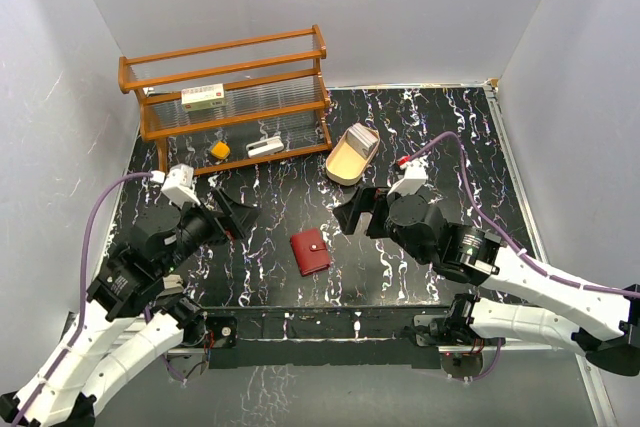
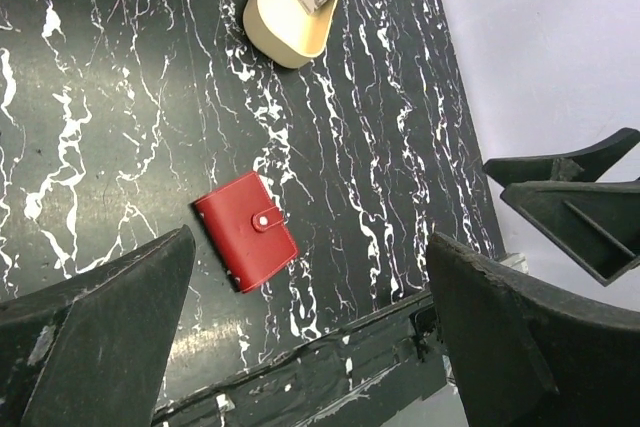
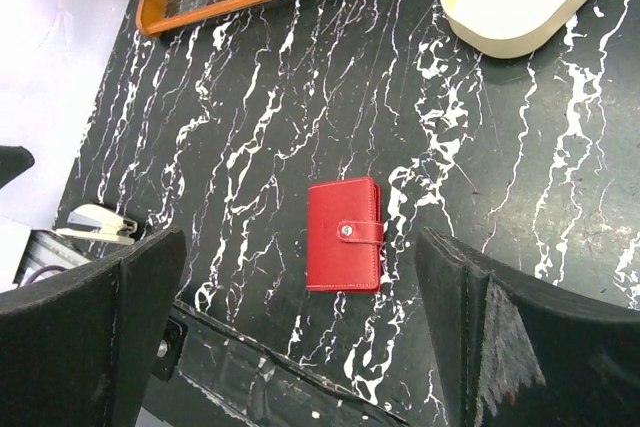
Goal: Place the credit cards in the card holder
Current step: Reset both arms
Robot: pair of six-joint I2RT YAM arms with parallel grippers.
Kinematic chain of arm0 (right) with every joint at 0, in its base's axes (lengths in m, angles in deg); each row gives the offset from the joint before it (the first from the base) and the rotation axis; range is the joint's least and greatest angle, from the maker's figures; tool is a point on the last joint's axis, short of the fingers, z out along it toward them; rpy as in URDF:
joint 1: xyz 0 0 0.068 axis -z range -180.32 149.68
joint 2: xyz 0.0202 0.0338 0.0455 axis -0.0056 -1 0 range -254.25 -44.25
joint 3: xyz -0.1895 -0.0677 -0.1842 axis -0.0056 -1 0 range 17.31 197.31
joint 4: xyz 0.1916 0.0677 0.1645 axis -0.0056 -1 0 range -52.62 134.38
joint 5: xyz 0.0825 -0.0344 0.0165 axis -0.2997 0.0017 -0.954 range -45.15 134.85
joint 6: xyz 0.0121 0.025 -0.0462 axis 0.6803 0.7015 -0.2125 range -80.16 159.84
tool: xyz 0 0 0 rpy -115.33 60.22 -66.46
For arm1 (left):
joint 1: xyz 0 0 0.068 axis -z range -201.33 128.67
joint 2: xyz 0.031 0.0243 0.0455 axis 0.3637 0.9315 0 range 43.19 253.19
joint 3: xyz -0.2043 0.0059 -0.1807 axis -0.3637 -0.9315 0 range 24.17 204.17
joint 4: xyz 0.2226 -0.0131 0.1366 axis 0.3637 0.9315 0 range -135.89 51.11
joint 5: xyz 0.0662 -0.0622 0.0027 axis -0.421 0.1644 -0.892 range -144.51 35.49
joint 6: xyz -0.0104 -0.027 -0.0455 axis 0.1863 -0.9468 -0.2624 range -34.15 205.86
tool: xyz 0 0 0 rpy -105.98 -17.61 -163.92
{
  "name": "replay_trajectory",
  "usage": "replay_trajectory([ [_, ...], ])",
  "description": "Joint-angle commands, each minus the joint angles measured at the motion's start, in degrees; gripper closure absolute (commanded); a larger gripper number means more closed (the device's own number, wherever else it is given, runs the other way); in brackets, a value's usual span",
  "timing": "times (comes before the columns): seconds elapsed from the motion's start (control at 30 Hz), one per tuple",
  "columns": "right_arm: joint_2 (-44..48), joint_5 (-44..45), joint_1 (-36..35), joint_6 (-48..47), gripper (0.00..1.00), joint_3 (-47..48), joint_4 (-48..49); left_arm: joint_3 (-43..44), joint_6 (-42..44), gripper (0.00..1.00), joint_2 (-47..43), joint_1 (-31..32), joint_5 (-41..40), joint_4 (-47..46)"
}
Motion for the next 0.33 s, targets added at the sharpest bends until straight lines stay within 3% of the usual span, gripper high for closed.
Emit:
replay_trajectory([
  [0.0, 0.93, 1.82, 0.11, -0.86, 0.02, 1.65, 4.7, 3.99, 1.93, 0.01, 3.01, -0.28, -0.12, -1.05],
  [0.3, 1.18, 1.75, 0.11, -0.75, 0.02, 0.5, 5.23, 4.0, 2.66, 0.01, 4.31, -0.28, 1.18, -3.58],
])
